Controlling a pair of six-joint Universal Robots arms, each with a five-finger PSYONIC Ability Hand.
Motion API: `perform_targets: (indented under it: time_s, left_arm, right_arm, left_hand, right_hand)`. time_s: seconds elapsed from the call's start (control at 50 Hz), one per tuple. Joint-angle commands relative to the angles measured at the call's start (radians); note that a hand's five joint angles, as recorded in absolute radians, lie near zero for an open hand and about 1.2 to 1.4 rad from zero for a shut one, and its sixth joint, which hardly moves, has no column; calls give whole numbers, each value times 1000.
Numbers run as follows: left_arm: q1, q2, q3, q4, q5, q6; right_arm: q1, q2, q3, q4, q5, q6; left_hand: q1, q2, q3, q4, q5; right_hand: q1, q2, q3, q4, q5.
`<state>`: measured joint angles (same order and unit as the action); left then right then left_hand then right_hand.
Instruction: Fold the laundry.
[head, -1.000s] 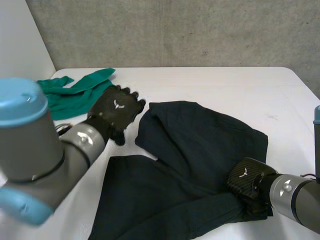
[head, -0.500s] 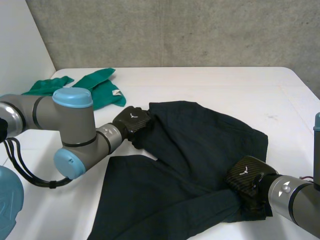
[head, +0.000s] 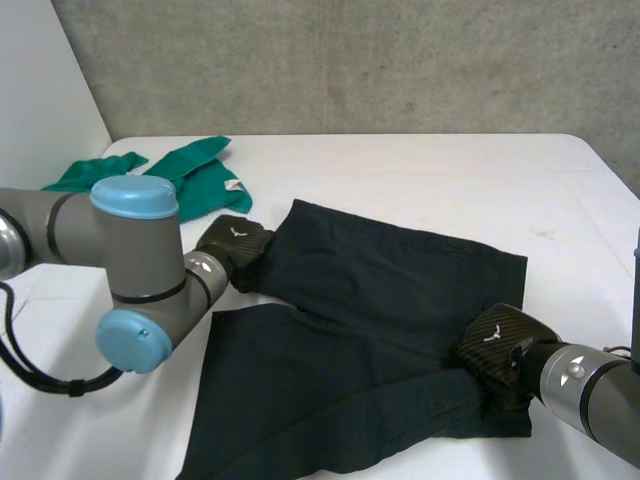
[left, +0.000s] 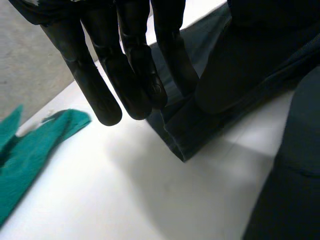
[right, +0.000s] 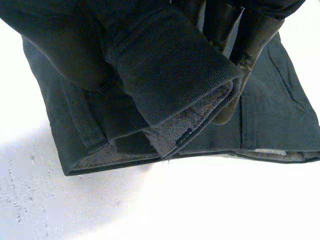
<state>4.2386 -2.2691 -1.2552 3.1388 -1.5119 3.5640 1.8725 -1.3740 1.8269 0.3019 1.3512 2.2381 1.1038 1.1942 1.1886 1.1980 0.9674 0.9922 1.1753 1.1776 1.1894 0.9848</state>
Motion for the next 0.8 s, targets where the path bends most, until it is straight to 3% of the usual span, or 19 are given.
perform_targets:
  time_s: [0.02,0.18,0.24,0.28,0.34,0.48,0.62,0.8]
  left_arm:
    - [-19,79,-79,1,-36,4]
    - [-58,108,-122,1,-165,6]
    - [-60,111,-135,1,-174,6]
    - [-62,109,-141,1,-174,9]
    - [-62,111,-148,-3,-174,18]
    - [-62,207,-190,-5,-177,23]
    - [-66,480,-354,-20,-176,6]
    - [-94,759,-545,-193,-172,-97]
  right_arm:
    - [5,0,-1,0,0,0]
    - [2,-4,0,0,-1,26]
    - [2,-5,3,0,-1,28]
    - [2,-5,3,0,-1,29]
    - [4,-5,3,0,-1,34]
    - [4,-5,2,-3,-4,66]
    - [-1,-4,6,-17,-20,107]
    - [-10,-4,9,-58,-20,146]
  left_hand:
    - [292,202,208,198,254]
    - [292,202,208,198,254]
    - [292,202,208,198,254]
    - [1,-89,-84,-93,-37]
    - [-749,-840,-834,-844,-788]
    - [-773,-863,-858,-867,-811]
    - [-658,-749,-743,-753,-697]
    - [-576,-667,-661,-670,-614]
  right_hand:
    - [404,221,219,207,237]
    - [404,221,219,207,237]
    - [404,221,219,207,237]
    - [404,221,219,207,237]
    - [404,221,219,207,237]
    - [404,221,219,207,237]
    - [404,221,219,207,237]
    - [404,221,219,207,237]
